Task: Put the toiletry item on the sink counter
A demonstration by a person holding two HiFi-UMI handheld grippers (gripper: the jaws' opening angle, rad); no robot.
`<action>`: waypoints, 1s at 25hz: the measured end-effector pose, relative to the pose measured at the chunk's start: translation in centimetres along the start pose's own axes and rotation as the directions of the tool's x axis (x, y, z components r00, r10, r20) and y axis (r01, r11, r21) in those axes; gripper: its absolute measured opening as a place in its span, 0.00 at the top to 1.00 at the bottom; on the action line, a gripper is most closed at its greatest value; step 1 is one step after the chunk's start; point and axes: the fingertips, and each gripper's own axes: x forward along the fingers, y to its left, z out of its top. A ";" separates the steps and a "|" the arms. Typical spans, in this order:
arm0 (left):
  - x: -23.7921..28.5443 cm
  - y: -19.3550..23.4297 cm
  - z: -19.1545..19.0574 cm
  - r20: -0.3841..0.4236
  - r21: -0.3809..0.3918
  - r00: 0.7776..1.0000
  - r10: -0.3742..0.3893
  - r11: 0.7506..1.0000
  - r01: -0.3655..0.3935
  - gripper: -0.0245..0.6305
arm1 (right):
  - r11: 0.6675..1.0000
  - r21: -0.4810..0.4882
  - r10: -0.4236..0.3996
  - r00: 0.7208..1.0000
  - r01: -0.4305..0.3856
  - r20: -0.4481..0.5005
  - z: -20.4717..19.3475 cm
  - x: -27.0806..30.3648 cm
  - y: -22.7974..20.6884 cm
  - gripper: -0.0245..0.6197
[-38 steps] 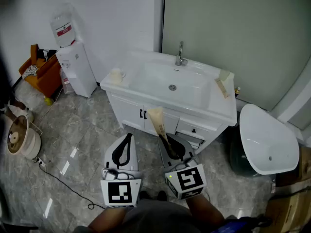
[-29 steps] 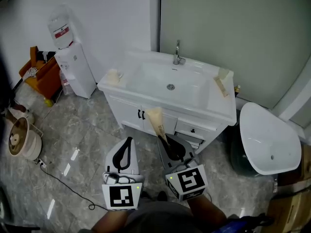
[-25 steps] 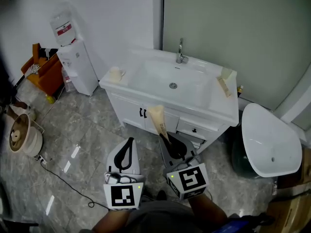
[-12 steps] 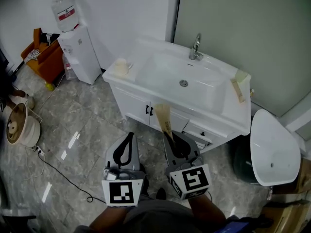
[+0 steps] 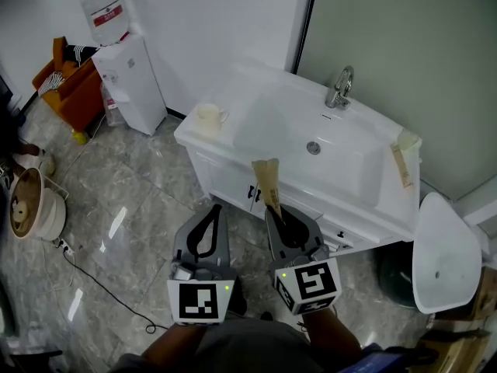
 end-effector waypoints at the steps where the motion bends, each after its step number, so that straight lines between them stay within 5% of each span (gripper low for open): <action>1: 0.6 0.8 0.5 0.008 0.007 1.000 -0.001 1.000 0.001 0.95 | 1.000 -0.008 -0.004 1.000 0.004 0.008 0.7 0.9 0.0 0.90; 8: 3.6 5.9 3.5 0.088 0.018 0.996 0.006 1.000 -0.008 0.95 | 0.999 -0.037 -0.035 0.996 0.038 0.076 4.6 5.4 0.3 0.90; 25: 8.8 7.4 1.9 0.045 0.008 0.998 -0.032 0.999 0.032 0.95 | 0.996 -0.007 -0.087 0.996 0.087 0.037 3.7 10.0 -3.0 0.90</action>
